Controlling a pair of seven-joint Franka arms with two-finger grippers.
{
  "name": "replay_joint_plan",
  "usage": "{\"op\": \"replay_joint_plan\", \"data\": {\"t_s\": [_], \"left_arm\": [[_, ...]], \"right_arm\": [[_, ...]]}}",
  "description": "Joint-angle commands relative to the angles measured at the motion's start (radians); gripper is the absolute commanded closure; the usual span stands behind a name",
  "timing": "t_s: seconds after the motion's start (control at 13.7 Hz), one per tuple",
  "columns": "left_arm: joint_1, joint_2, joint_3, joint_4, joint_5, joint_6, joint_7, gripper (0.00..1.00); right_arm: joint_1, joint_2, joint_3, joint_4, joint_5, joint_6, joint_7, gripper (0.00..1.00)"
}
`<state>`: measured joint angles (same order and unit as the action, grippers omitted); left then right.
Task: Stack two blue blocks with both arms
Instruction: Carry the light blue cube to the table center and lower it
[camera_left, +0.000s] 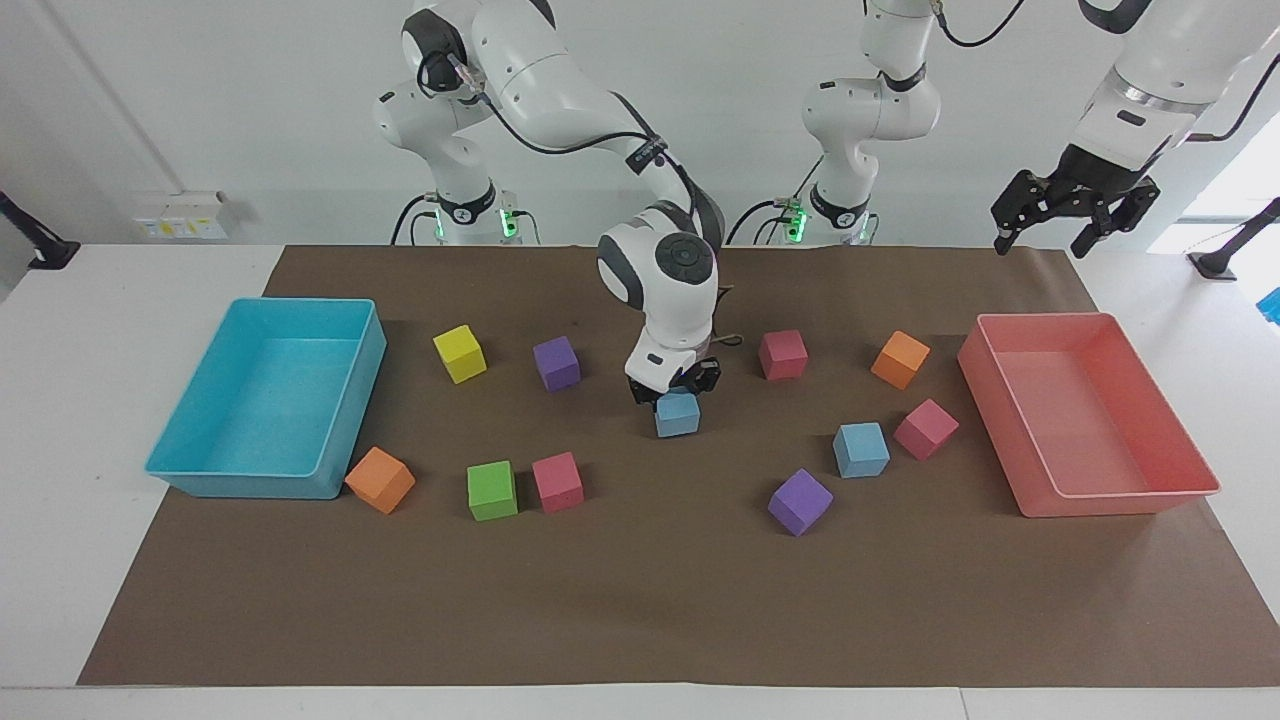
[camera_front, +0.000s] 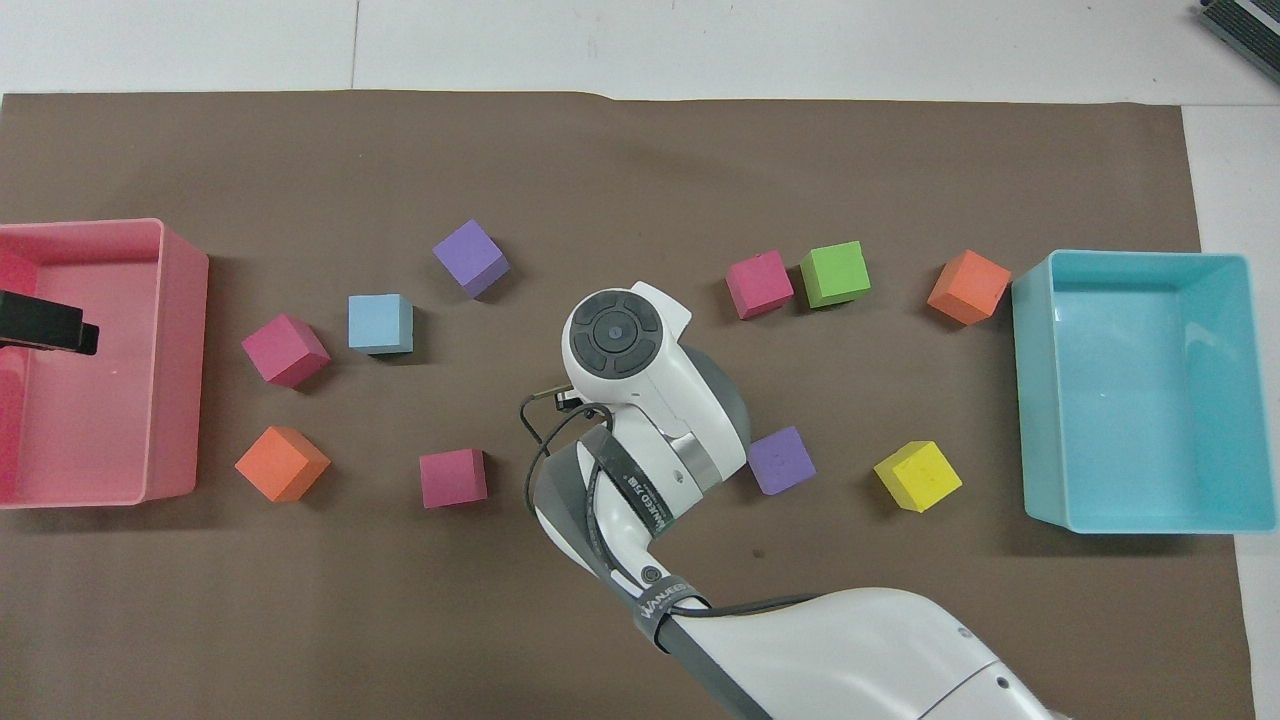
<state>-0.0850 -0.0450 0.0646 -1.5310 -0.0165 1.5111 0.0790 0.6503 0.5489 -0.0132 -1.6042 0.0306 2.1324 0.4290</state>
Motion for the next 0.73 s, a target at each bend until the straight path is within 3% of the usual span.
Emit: {"op": "replay_joint_plan", "data": {"t_s": [0.0,0.51,0.58,0.66], "left_arm": [[0.001,-0.012,-0.002,-0.012,0.001,0.012,0.004,0.00],[-0.001,-0.010,-0.009,-0.011,0.001,0.007,0.001,0.00],[-0.001,-0.009,-0.009,-0.009,0.001,0.015,0.001,0.00],[-0.001,-0.007,-0.009,-0.008,0.001,0.017,0.004,0.00]], "right_arm": [[0.000,-0.014,-0.001,-0.031,0.038,0.014,-0.015,1.00],[0.000,-0.018,-0.001,-0.046,0.041,0.000,0.039,1.00],[0.000,-0.017,-0.001,-0.048,0.041,-0.002,0.045,0.95],[-0.001,-0.017,-0.001,-0.048,0.041,-0.002,0.051,0.79]]}}
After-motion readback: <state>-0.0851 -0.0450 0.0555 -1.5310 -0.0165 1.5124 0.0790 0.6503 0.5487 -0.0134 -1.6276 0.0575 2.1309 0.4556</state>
